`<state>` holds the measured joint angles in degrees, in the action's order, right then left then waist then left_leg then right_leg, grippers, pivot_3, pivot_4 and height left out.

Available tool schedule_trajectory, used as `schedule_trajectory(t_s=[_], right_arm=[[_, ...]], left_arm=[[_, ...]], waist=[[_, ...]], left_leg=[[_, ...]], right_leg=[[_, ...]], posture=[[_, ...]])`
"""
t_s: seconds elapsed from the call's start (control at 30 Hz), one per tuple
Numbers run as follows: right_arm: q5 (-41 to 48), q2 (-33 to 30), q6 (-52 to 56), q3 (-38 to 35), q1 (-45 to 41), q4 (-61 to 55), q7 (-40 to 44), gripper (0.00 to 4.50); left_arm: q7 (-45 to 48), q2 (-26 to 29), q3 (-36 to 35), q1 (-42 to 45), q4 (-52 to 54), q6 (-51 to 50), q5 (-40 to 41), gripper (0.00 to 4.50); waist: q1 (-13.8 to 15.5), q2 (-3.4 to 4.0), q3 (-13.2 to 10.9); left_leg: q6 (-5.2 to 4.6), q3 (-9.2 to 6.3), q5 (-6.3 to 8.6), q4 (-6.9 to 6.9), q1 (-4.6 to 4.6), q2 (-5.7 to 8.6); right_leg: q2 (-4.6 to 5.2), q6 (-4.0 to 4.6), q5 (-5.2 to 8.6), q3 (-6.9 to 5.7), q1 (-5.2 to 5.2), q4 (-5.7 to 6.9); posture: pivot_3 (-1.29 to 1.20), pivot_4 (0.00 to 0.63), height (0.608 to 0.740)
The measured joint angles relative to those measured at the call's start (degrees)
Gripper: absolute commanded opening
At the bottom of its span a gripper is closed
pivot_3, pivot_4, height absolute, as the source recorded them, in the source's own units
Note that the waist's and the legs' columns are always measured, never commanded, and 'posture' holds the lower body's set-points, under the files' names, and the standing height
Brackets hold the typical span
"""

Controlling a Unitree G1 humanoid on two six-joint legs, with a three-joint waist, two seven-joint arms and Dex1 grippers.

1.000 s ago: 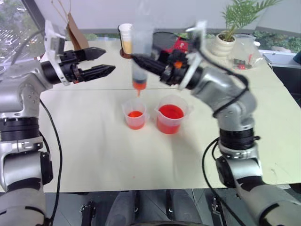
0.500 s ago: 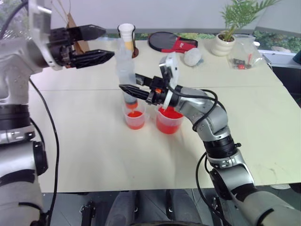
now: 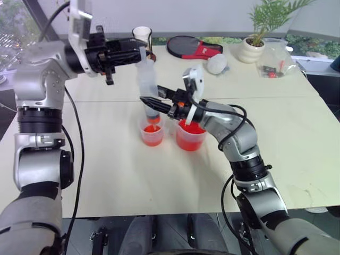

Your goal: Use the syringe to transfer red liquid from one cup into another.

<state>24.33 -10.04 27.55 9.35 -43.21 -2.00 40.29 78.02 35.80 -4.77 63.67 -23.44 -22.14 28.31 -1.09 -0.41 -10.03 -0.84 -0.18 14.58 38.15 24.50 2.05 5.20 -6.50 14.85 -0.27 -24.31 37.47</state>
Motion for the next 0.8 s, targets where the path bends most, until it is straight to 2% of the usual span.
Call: schedule_trajectory(t_s=[0.8], right_arm=[[-1.7, 0.4, 0.3, 0.6, -1.9, 3.0, 0.7, 1.37]], left_arm=[[-6.1, -0.6, -1.3, -10.0, 10.7, -3.5, 0.5, 0.06]], waist=[[0.1, 0.00, 0.0]], left_leg=[[0.01, -0.04, 0.00, 0.00, 0.00, -0.01]], right_leg=[[0.00, 0.00, 0.00, 0.01, -0.01, 0.00]], posture=[[0.00, 0.150, 0.740]])
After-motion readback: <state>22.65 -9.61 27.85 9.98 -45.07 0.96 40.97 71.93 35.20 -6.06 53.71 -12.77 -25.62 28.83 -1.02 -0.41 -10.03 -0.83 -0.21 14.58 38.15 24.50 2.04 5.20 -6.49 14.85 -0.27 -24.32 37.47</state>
